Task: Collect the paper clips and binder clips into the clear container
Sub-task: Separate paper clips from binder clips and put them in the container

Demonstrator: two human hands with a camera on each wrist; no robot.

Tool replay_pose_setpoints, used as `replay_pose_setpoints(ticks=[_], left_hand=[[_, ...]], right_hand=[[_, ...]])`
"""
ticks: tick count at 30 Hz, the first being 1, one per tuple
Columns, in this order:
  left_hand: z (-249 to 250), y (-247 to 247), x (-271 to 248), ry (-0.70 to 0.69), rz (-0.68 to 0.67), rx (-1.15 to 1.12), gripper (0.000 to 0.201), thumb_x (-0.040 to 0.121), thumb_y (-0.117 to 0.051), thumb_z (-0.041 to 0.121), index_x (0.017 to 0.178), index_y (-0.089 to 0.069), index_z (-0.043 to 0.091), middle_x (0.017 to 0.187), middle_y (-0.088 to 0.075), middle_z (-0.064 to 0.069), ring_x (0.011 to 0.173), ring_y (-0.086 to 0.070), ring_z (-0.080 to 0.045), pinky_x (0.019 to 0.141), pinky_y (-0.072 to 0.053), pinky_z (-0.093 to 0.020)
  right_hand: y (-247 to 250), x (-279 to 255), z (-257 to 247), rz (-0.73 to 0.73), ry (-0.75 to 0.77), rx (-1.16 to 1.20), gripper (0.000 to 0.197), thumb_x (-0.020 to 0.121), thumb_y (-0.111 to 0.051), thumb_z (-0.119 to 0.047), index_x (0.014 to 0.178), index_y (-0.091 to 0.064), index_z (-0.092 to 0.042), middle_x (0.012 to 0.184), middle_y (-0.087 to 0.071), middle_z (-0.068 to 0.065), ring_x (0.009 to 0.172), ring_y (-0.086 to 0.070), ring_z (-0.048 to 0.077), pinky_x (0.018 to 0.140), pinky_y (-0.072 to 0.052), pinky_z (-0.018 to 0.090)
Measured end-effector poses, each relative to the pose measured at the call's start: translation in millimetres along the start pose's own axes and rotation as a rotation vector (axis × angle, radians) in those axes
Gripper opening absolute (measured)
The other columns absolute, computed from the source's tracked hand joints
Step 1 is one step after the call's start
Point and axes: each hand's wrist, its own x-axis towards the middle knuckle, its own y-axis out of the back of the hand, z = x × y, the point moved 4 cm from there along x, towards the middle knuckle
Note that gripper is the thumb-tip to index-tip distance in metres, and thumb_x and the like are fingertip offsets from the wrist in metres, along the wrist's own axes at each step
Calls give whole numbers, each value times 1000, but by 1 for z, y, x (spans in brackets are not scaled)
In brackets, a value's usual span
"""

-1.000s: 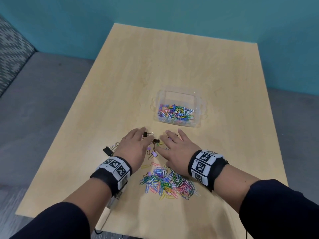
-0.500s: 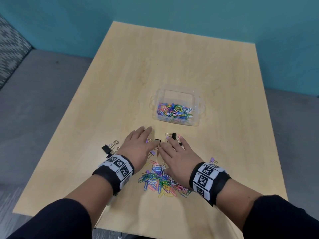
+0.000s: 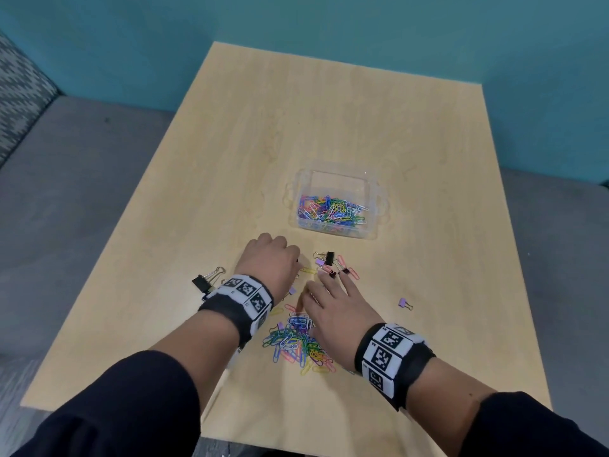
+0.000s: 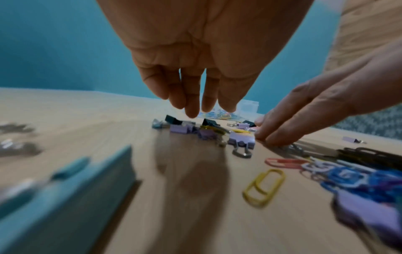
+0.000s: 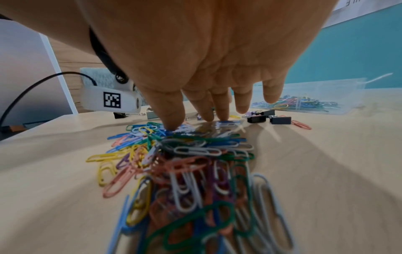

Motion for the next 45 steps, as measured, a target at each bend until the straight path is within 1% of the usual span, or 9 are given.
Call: replay_pose_setpoints(ticks=[10,14,19,25,28,31,34,38,45], left_hand=[[16,2,16,128,-210,15,21,85,-47,20,105,-50,16,103,-57,-9,96,-51,-30,73,-38,-36],[9,11,12,203,-129,-255,8,80,-48,20,86,-47,16,89,-59,-7,82,-51,-28,65,-38,-33],[-32,11,-7,529,-25,-935,10,70,-54,14,69,-61,21,60,-65,3,60,-61,-17,60,-48,-31],[-62,10,-20,625,-1,-810,12,76,-53,15,77,-63,22,70,-66,0,63,-60,-20,56,-46,-30],[-67,9,-27,552,41,-570,20,85,-52,18,101,-63,17,97,-61,-5,83,-58,-24,69,-45,-31],[-46,12,-41,284,155,-380,16,84,-54,11,96,-66,9,95,-59,-12,83,-54,-33,71,-48,-41],[-8,0,-68,54,78,-233,21,80,-57,9,99,-66,11,102,-62,-10,87,-55,-33,71,-52,-43],[14,-28,-97,-44,-15,-171,35,79,-58,14,113,-60,6,123,-57,-15,112,-54,-33,91,-50,-41],[30,-49,-123,-65,-175,-113,44,85,-44,21,124,-51,2,132,-49,-19,127,-40,-35,102,-40,-45]], right_hand=[[-5,12,0,-3,-55,-45,64,93,-38,-36,145,-27,0,150,-29,22,141,-19,37,112,-10,60],[-6,-5,-6,-8,-23,-65,61,90,-47,-36,137,-39,1,140,-42,24,137,-27,41,110,-14,62],[0,0,-2,12,-29,11,62,81,-58,-27,134,-41,-1,132,-47,19,133,-32,41,110,-24,56],[17,29,-10,-2,47,58,70,85,-46,-16,146,-16,1,153,-18,20,141,-12,36,114,-17,48],[17,42,-9,-48,58,46,77,83,-49,-15,148,-9,-1,157,-8,17,144,-5,32,116,-12,46],[12,40,-5,-91,59,25,79,82,-51,-15,148,-9,-1,156,-7,18,144,-4,32,116,-12,46],[8,25,-3,-81,48,21,73,84,-44,-15,148,-10,-1,156,-6,19,144,-5,33,116,-11,47],[0,-3,-8,-104,7,29,68,87,-36,-17,147,-12,2,156,-7,23,143,-7,37,115,-12,48],[-7,-32,-10,-18,-19,206,57,73,-52,-17,128,-49,-2,131,-50,17,121,-47,36,100,-42,46]])
